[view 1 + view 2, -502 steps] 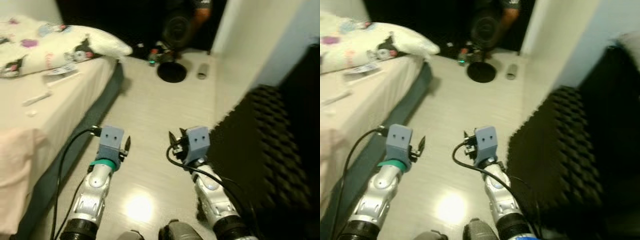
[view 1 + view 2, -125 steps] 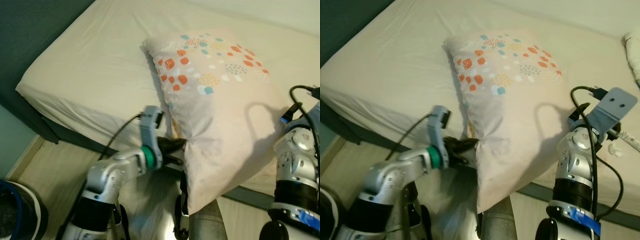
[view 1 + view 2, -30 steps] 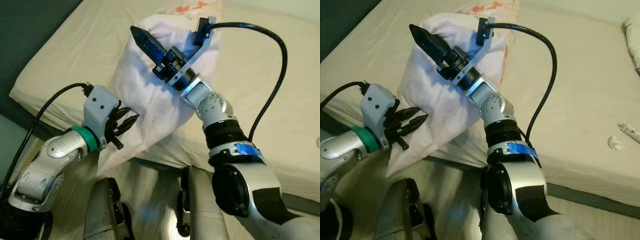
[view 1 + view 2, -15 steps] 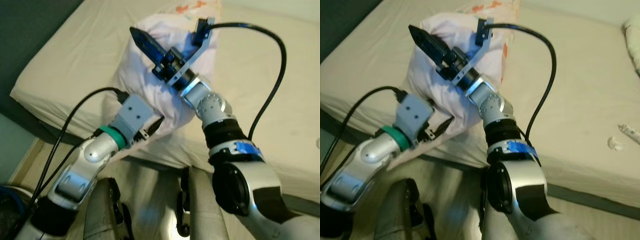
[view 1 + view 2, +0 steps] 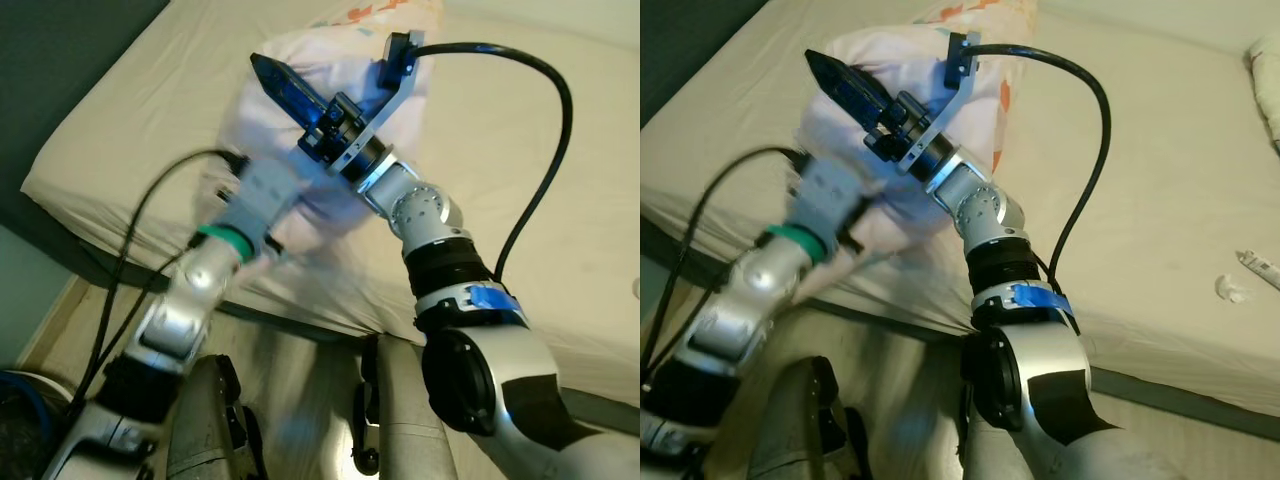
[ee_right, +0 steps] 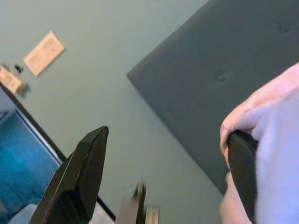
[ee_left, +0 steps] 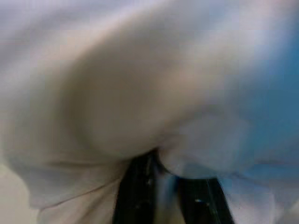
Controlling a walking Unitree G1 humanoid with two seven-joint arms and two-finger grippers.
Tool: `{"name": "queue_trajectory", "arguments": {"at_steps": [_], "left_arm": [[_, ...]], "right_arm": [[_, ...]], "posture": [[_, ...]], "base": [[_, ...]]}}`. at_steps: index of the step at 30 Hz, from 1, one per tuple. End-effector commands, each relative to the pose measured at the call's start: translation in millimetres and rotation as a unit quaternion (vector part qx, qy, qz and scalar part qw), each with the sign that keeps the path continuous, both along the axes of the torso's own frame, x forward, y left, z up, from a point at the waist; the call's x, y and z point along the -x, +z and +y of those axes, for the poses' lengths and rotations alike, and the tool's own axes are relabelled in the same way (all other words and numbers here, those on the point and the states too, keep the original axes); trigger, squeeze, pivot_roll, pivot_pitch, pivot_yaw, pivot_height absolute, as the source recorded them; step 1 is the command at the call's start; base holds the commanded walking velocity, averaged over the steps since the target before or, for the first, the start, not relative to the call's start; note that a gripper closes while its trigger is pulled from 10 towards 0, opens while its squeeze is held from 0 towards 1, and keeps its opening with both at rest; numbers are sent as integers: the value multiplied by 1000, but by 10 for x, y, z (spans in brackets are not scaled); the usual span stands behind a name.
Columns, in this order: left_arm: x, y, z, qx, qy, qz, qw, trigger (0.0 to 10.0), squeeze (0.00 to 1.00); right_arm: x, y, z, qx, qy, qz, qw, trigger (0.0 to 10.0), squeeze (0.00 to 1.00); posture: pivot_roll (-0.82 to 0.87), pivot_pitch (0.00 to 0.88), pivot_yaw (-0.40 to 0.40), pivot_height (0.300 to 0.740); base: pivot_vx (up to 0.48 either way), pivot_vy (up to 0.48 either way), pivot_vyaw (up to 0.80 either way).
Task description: Clean up the room
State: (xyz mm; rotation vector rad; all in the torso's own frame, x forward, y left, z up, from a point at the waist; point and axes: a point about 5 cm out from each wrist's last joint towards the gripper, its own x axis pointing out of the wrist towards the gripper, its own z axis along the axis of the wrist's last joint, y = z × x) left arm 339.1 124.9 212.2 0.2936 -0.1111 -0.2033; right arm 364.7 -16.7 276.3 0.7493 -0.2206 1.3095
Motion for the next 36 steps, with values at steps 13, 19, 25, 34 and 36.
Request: {"name": "queue_trajectory", "arguments": {"at_steps": [13,19,25,34,36], "left_arm": [[-393,360,993,221,239,16,946,0,0],[-395,580,1353,249,298,-14,921,0,0],[-387,702,1529,274,327,-34,904,0,0],[-315,1084,1861,356,353,-106,859,0,0],[-303,1141,1883,360,352,-117,856,0,0]], "right_arm": [[-61,-582,-251,422,-225,-109,871,10000,0],[-139,-355,-829,373,-370,-28,851,10000,0],[-140,-272,-1023,315,-425,21,849,10000,0],[69,-305,-670,-28,-235,239,942,10000,0],[127,-332,-603,-83,-197,268,940,10000,0]], "posture": [[-28,179,-9,583],[-35,185,-18,583],[-40,185,-20,583],[-26,185,-27,583],[-26,185,-27,583]], "base": [[0,0,0],[0,0,0],[0,0,0],[0,0,0],[0,0,0]]}}
